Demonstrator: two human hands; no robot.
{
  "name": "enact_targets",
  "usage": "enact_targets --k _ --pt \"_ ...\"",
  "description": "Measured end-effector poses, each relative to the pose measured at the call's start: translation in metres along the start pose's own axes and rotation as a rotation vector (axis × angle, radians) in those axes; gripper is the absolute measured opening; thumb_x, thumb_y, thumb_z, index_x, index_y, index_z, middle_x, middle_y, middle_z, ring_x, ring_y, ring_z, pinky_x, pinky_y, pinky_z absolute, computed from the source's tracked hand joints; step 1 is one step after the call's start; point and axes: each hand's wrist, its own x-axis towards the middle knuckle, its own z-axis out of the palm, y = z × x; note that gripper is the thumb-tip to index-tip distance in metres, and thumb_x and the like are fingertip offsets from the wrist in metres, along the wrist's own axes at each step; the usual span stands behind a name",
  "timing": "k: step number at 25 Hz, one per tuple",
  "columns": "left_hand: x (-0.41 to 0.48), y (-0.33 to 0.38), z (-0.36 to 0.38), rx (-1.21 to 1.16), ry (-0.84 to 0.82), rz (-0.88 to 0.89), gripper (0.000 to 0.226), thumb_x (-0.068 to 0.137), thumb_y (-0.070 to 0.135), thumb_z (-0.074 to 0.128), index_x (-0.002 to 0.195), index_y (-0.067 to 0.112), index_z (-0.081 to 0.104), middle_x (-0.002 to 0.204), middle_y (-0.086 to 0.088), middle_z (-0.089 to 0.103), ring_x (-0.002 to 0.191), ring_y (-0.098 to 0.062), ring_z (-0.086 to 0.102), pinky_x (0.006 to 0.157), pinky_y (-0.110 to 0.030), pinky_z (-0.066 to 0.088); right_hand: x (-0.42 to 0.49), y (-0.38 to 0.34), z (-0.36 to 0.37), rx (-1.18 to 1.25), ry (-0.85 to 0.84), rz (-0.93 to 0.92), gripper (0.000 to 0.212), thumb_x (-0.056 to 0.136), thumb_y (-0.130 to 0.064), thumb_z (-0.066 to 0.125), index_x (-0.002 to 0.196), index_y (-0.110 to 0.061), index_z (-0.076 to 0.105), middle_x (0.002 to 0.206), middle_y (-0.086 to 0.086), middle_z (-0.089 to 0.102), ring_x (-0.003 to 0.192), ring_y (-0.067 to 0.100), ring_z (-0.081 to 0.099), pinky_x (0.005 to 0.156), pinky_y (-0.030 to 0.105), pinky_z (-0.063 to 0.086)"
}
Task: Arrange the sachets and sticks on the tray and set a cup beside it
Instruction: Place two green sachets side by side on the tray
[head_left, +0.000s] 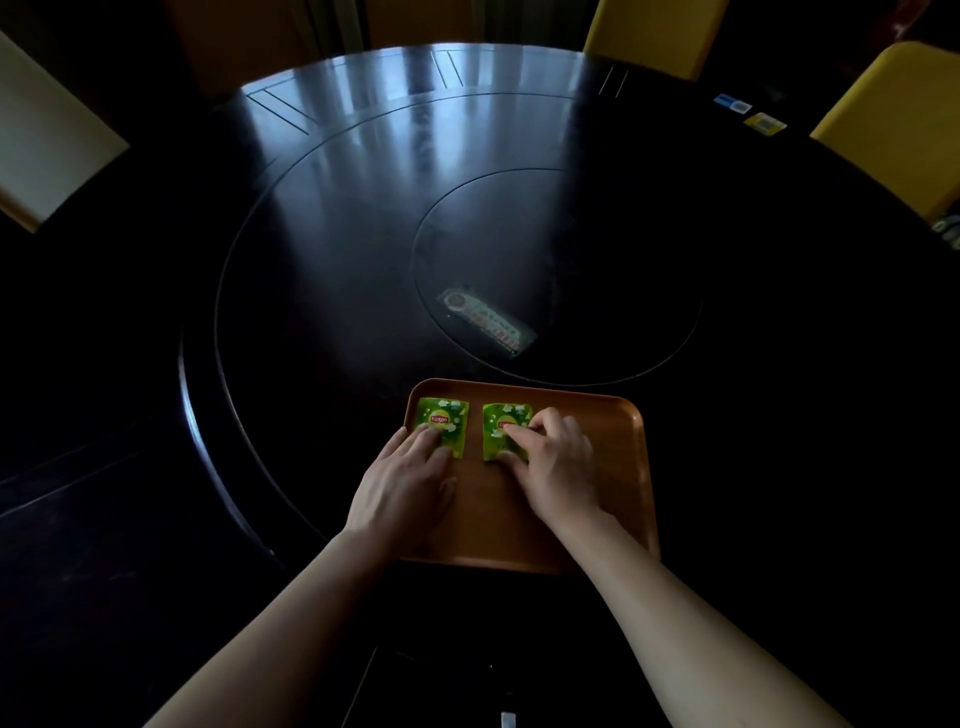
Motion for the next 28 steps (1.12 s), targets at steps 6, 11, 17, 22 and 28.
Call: enact_targets --k 6,11,17,22,28 --pt "0.007 -0.006 -0.002 -0.015 0.01 -0.001 0.032 0.09 0.034 0.057 0.115 0.015 0.062 0.138 -0.011 0.054 0.135 -0.027 0.047 0.119 -0.044 0.026 0.01 -0.008 0.002 0.005 -0.019 0.01 0.041 0.087 -0.042 0.066 0.126 -0.03 0.063 0.109 0.003 0.055 0.098 0.025 0.049 0.078 0.038 0.043" --pt "0.007 -0.002 -0.004 0.002 0.001 -0.015 0.037 0.088 0.034 0.061 0.119 0.014 0.065 0.135 -0.014 0.058 0.131 -0.032 0.05 0.114 -0.045 0.035 0.013 -0.013 0.003 0.018 -0.001 0.008 0.039 0.086 -0.041 0.069 0.124 -0.031 0.065 0.107 0.004 0.055 0.096 0.025 0.049 0.075 0.037 0.039" --pt "0.008 0.0 -0.005 0.014 0.014 -0.013 0.039 0.087 0.036 0.062 0.119 0.013 0.066 0.134 -0.016 0.058 0.128 -0.034 0.051 0.111 -0.045 0.038 0.014 -0.015 0.004 0.018 0.028 0.001 0.036 0.083 -0.039 0.072 0.118 -0.031 0.068 0.102 0.004 0.056 0.092 0.026 0.051 0.073 0.037 0.041" --pt "0.008 0.0 -0.001 0.023 0.005 -0.009 0.045 0.09 0.038 0.058 0.128 0.013 0.062 0.14 -0.016 0.054 0.134 -0.033 0.045 0.116 -0.045 0.032 0.013 -0.014 0.006 0.005 0.037 0.0 0.035 0.082 -0.039 0.072 0.117 -0.032 0.068 0.101 0.003 0.055 0.091 0.026 0.051 0.073 0.037 0.042" --pt "0.006 0.001 -0.002 0.047 -0.005 0.0 0.049 0.092 0.039 0.055 0.134 0.015 0.057 0.145 -0.014 0.049 0.139 -0.033 0.038 0.12 -0.047 0.024 0.014 -0.015 0.007 0.034 0.046 0.001 0.035 0.081 -0.037 0.074 0.115 -0.032 0.07 0.1 0.004 0.055 0.09 0.027 0.051 0.073 0.04 0.043"
